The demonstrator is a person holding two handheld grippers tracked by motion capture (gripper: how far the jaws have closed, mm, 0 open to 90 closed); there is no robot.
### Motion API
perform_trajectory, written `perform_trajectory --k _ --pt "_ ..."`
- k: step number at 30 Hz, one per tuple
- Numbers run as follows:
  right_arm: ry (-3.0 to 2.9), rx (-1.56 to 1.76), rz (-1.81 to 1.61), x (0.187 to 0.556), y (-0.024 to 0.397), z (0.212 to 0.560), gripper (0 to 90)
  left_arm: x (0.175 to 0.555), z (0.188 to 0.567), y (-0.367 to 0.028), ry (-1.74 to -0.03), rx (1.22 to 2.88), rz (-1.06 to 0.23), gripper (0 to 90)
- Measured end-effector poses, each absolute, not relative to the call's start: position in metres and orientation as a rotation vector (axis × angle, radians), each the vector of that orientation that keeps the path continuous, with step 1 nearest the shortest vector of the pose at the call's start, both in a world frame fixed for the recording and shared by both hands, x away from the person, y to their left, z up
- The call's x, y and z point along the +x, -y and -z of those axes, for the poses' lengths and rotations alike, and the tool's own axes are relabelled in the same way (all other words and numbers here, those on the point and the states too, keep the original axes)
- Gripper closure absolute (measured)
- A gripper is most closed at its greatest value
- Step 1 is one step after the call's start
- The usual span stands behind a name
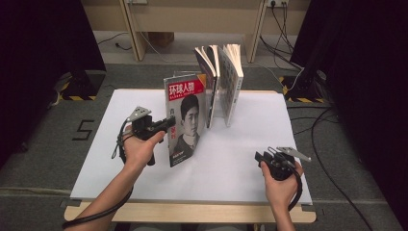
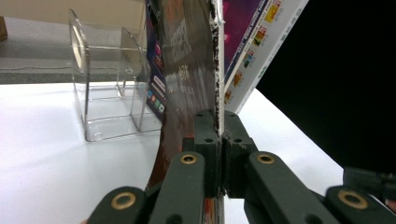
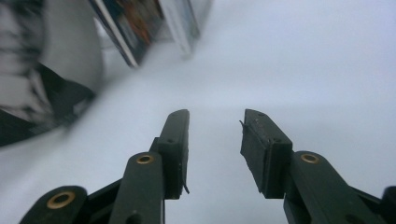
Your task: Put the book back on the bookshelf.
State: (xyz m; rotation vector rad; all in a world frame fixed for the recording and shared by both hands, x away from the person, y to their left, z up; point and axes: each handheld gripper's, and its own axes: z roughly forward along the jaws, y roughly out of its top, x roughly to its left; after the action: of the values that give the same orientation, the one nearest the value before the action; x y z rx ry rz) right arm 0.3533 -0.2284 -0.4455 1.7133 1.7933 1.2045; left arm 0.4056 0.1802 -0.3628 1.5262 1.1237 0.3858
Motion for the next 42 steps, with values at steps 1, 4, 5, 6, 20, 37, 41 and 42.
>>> perform_trajectory --k 1,4,5,6,20,37,41,42 --pt "-1.786 1.725 -1.198 0.352 0.23 0.45 61.6 0.406 0.362 -0.181 -1.127 1.523 -0.384 86.6" --pt "-1.794 1.745 -1.164 0.351 0.234 0.46 61.4 0.406 0.361 -0.185 -1.13 1.515 -0.384 86.6" --pt "-1.792 1.735 -1.161 0.352 0.236 0.462 61.4 0.405 0.36 -0.185 -1.131 1.513 -0.386 86.6" --pt "-1.789 1.74 -1.161 0.352 0.236 0.462 61.4 0.405 0.359 -0.186 -1.129 1.511 -0.389 86.6" --pt "-1.798 1.762 -1.153 0.349 0.236 0.471 61.4 0.407 0.347 -0.197 -1.126 1.484 -0.43 86.6" --pt "-1.797 1.781 -1.155 0.349 0.239 0.474 61.8 0.428 0.327 -0.204 -1.12 1.483 -0.511 86.6" --pt "-1.791 1.793 -1.155 0.349 0.238 0.474 61.8 0.434 0.324 -0.203 -1.115 1.494 -0.512 86.7" --pt "-1.797 1.78 -1.154 0.349 0.238 0.475 61.8 0.436 0.324 -0.203 -1.115 1.496 -0.506 86.7"
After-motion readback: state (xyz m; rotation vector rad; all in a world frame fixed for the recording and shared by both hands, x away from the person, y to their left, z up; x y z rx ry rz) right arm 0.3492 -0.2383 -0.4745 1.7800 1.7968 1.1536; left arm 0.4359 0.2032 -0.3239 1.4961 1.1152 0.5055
